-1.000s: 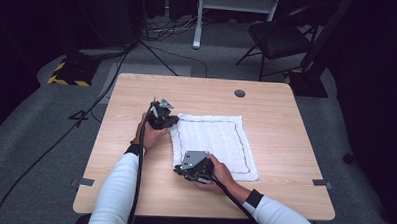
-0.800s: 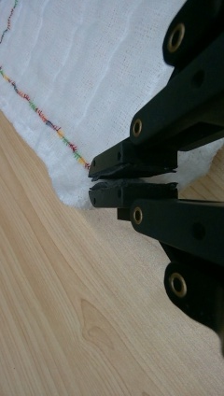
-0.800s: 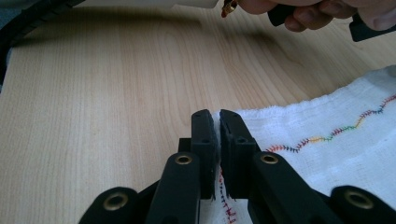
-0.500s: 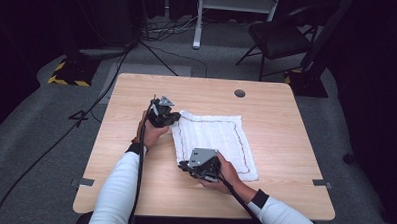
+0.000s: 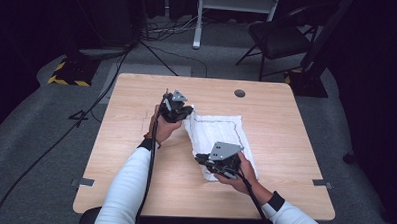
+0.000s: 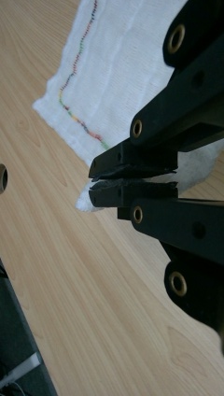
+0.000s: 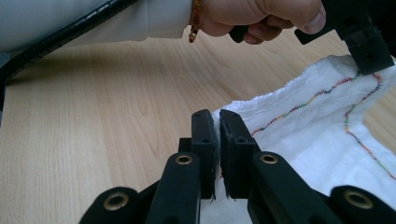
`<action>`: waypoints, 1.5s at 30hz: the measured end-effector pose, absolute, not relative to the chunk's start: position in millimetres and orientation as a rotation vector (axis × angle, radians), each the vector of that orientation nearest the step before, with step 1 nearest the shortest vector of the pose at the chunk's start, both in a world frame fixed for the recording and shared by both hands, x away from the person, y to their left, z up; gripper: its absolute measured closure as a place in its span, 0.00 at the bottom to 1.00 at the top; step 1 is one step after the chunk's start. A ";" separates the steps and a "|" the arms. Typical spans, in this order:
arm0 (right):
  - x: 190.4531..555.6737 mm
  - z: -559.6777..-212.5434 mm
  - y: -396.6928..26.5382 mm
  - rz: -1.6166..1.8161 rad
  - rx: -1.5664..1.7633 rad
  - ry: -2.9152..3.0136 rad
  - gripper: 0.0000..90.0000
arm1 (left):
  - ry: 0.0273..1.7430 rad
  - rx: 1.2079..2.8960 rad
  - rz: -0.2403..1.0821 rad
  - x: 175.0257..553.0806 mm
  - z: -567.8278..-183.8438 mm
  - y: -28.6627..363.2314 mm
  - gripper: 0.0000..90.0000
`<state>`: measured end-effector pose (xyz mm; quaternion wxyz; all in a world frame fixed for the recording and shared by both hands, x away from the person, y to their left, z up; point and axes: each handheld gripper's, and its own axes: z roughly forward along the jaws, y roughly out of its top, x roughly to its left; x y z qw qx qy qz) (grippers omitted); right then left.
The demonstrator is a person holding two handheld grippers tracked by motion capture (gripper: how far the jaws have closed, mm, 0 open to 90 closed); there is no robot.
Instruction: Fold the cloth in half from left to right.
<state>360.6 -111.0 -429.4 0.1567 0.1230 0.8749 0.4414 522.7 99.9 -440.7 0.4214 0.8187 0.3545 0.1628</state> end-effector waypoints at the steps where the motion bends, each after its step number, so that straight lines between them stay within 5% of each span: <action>1: 360.8 -427.6 -117.8 1.261 0.366 2.495 0.95 | 0.886 2.055 0.406 524.1 -439.2 96.9 0.94; 25: 358.7 -427.0 -213.4 1.175 0.582 2.415 0.95 | 0.790 2.108 0.393 539.6 -432.6 4.0 0.95; 45: 353.1 -452.7 -252.6 1.050 0.721 2.471 0.94 | 0.759 2.170 0.358 545.6 -459.8 -61.3 0.94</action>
